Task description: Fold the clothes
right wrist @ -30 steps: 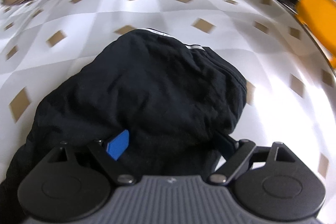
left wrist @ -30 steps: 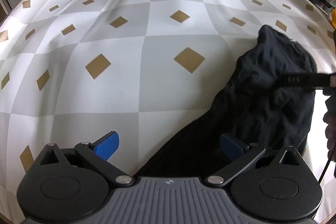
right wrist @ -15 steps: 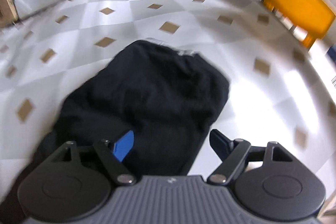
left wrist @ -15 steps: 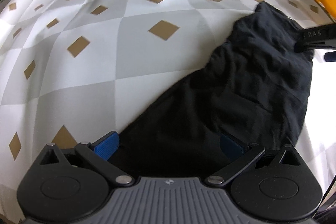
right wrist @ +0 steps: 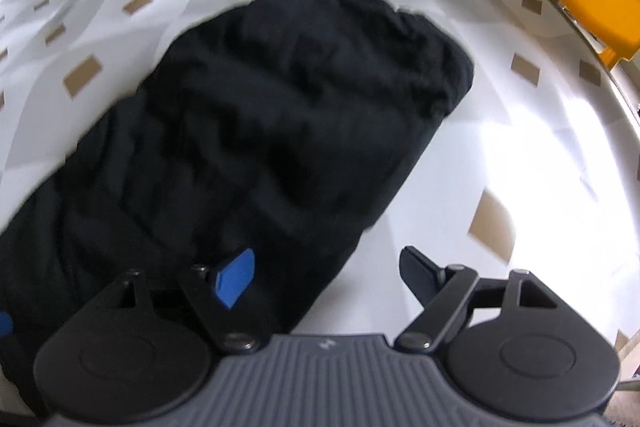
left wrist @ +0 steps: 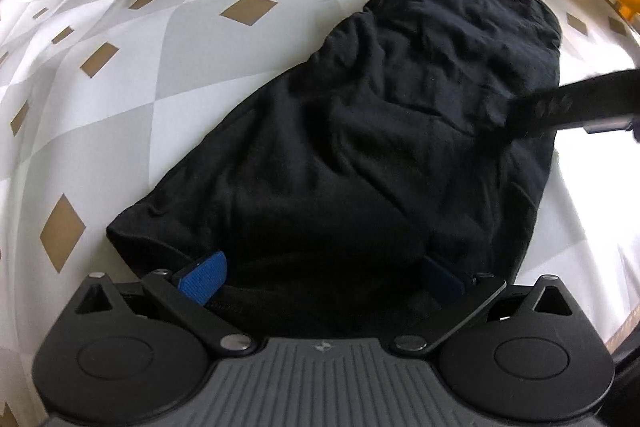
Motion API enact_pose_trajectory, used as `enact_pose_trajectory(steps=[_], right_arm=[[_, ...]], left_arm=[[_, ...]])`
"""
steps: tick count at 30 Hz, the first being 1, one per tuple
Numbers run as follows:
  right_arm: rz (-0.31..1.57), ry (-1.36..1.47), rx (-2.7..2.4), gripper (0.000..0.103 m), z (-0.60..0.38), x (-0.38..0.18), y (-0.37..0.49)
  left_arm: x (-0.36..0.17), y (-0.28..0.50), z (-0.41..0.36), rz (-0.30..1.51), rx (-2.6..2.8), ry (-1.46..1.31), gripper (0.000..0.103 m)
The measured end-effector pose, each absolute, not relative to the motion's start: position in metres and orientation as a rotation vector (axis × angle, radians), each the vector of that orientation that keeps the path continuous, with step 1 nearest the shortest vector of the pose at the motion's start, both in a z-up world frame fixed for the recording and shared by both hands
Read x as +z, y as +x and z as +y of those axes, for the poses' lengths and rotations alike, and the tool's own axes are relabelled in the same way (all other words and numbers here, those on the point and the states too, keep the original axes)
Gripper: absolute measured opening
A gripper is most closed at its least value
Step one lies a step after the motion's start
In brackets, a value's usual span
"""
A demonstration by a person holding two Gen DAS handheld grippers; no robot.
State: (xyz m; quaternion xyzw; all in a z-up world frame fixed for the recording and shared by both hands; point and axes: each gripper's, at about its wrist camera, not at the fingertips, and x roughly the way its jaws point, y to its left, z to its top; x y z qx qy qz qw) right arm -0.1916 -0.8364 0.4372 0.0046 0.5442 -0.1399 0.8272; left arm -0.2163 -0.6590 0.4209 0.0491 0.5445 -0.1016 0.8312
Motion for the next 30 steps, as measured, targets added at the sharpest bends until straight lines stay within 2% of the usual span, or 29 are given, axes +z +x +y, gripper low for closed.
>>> enact_pose_trajectory(steps=[17,30], right_arm=[[1.114,0.058,-0.256,0.088,-0.795,0.434,-0.243],[1.183,0.088,-0.078,0.088,-0.757,0.436,-0.275]], left_arm=[[0.425,-0.234,-0.612,1.199,-0.173,0.103,0.103],[0.431,-0.243,-0.567,1.314,-0.117,0.111,0.103]])
